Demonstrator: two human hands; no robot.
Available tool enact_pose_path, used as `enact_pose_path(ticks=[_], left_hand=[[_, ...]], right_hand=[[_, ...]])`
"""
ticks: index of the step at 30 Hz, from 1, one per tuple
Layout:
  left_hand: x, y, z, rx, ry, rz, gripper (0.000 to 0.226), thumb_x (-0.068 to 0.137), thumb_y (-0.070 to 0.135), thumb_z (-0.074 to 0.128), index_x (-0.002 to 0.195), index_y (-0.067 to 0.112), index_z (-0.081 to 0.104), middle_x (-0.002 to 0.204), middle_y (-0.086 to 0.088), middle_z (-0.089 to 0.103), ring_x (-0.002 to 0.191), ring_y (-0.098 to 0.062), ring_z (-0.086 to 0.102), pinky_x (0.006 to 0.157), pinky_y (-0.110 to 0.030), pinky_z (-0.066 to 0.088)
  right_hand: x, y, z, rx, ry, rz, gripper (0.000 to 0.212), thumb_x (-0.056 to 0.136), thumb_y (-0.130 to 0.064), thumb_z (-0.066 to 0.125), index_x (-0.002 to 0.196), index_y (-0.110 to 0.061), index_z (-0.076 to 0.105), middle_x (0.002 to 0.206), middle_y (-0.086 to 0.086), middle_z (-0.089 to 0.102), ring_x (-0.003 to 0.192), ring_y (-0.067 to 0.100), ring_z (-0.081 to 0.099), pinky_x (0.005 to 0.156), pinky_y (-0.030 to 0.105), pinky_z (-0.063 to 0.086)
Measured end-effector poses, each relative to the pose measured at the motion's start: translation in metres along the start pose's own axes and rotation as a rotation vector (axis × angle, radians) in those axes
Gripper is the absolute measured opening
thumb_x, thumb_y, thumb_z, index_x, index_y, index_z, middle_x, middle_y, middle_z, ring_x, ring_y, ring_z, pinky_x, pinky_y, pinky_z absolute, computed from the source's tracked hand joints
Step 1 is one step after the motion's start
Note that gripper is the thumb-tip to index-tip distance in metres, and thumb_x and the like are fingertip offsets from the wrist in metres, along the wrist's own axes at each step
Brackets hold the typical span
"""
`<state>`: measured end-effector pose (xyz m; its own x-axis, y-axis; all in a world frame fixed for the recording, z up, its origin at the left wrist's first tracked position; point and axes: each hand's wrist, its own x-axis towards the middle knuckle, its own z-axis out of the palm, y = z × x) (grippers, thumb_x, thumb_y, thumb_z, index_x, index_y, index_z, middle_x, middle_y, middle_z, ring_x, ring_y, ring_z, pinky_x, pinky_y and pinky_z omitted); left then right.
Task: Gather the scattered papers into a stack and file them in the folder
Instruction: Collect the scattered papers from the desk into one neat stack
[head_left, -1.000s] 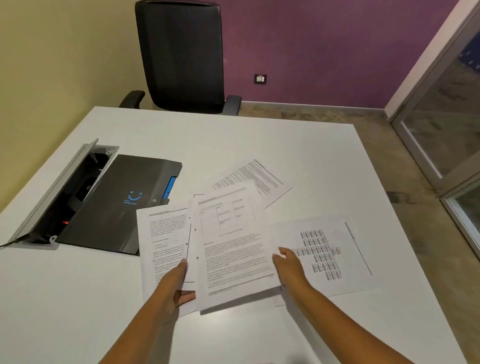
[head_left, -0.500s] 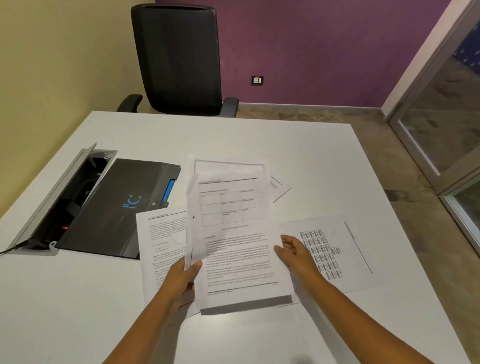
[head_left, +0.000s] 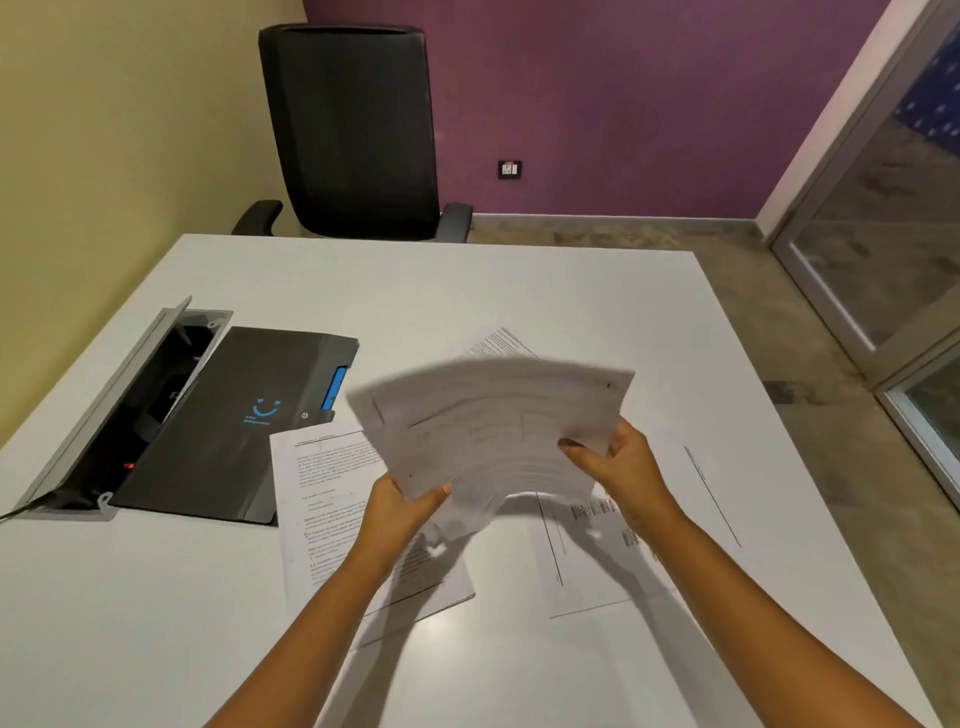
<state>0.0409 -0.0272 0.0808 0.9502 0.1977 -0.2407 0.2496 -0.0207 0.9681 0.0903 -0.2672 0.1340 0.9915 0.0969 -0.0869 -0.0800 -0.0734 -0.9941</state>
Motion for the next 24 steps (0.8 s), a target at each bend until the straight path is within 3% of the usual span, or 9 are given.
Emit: enact_pose_path(ticks=[3, 7, 14, 18, 22, 24], left_hand=[[-0.003, 0.005, 0.006, 0.017, -0.015, 0.027, 0.032, 0.077, 0.01, 0.072, 0.092, 0.035, 0.06, 0.091, 0.013, 0.068, 0.088, -0.001, 0.062, 0.062, -0.011, 0.052], [-0.008, 0.01, 0.013, -0.015, -0.002, 0.045, 0.037, 0.078, 0.004, 0.07, 0.091, 0.036, 0.059, 0.092, 0.01, 0.067, 0.091, -0.004, 0.062, 0.073, -0.014, 0.051], [-0.008, 0.026, 0.024, 0.021, -0.025, 0.096, 0.026, 0.081, 0.011, 0.068, 0.093, 0.031, 0.059, 0.09, 0.014, 0.065, 0.087, 0.001, 0.06, 0.072, -0.011, 0.048], [-0.006, 0.027, 0.029, 0.049, -0.037, 0.079, 0.029, 0.081, 0.01, 0.068, 0.099, 0.029, 0.057, 0.092, 0.013, 0.063, 0.086, 0.005, 0.057, 0.066, -0.008, 0.047], [-0.006, 0.015, 0.028, 0.118, -0.052, 0.021, 0.035, 0.085, 0.011, 0.063, 0.119, 0.014, 0.053, 0.109, -0.002, 0.063, 0.095, -0.011, 0.06, 0.079, -0.018, 0.049], [-0.007, 0.006, 0.027, 0.181, -0.054, -0.032, 0.041, 0.089, 0.012, 0.058, 0.129, 0.009, 0.048, 0.121, -0.007, 0.06, 0.108, -0.021, 0.057, 0.09, -0.028, 0.046]], right_hand=[[-0.006, 0.002, -0.001, -0.081, -0.052, -0.023, 0.022, 0.081, -0.005, 0.07, 0.079, -0.026, 0.062, 0.077, -0.008, 0.065, 0.068, -0.008, 0.06, 0.063, 0.01, 0.049], [-0.011, 0.006, -0.002, -0.048, -0.061, -0.036, 0.022, 0.081, -0.006, 0.069, 0.076, -0.026, 0.064, 0.072, -0.012, 0.066, 0.071, -0.003, 0.061, 0.065, 0.017, 0.051], [-0.006, -0.002, -0.006, 0.056, -0.011, -0.111, 0.031, 0.078, 0.003, 0.069, 0.086, -0.026, 0.071, 0.084, -0.01, 0.074, 0.087, 0.004, 0.069, 0.075, 0.015, 0.054], [-0.005, 0.0, -0.011, 0.005, 0.04, -0.029, 0.024, 0.078, -0.01, 0.073, 0.089, -0.03, 0.068, 0.085, -0.018, 0.074, 0.086, 0.001, 0.069, 0.07, 0.012, 0.053], [-0.003, 0.016, -0.015, -0.099, 0.11, 0.115, 0.019, 0.077, -0.017, 0.075, 0.086, -0.029, 0.064, 0.084, -0.018, 0.07, 0.084, 0.006, 0.066, 0.072, 0.028, 0.055], [-0.004, 0.028, -0.016, -0.17, 0.091, 0.177, 0.02, 0.079, -0.015, 0.073, 0.093, -0.024, 0.062, 0.087, -0.016, 0.065, 0.084, 0.011, 0.064, 0.071, 0.023, 0.054]])
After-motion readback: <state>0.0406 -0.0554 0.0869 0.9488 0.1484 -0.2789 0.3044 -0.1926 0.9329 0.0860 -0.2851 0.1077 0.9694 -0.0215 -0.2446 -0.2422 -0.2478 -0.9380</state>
